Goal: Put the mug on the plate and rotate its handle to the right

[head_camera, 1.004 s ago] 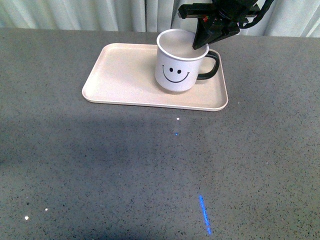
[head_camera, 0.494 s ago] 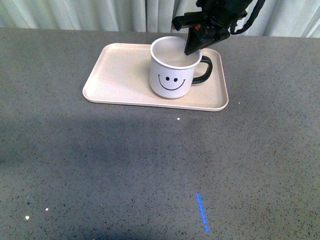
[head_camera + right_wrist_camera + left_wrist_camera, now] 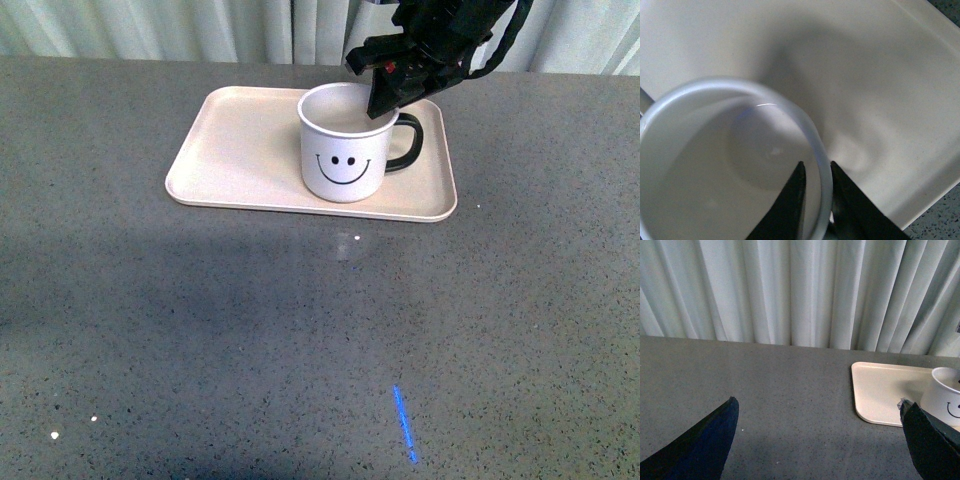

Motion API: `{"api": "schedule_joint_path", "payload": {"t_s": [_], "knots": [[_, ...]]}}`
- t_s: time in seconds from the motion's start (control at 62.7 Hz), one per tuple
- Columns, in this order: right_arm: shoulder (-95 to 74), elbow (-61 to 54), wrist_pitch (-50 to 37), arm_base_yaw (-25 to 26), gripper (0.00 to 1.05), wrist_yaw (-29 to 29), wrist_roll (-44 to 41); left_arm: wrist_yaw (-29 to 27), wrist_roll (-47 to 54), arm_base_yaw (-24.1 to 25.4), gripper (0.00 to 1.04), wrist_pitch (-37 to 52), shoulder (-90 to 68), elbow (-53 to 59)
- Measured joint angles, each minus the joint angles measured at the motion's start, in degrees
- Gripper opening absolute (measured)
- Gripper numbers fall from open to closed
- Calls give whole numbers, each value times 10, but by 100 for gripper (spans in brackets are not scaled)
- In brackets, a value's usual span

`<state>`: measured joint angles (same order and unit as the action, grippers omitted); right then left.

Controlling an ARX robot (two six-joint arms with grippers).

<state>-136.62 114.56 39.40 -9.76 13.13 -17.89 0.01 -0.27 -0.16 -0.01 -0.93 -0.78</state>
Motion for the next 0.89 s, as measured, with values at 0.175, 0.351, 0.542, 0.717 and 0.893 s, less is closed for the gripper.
{"api": "schedule_joint_path", "payload": {"t_s": [0.175,0.351,0.542,0.717,0.893], "knots": [[6,-4,-37,3,58,14,-3,0,0,0,95,0,0,0],[69,-68,-125,13,86,48,12,0,0,0,95,0,0,0],[254,-316,-498,19,82,-94,92,1,0,0,95,0,0,0],[359,-602,-865,32,49,-195,159,0,0,0,95,0,0,0],[443,-766,-937,47,17,-182,171,0,0,0,95,0,0,0]]}}
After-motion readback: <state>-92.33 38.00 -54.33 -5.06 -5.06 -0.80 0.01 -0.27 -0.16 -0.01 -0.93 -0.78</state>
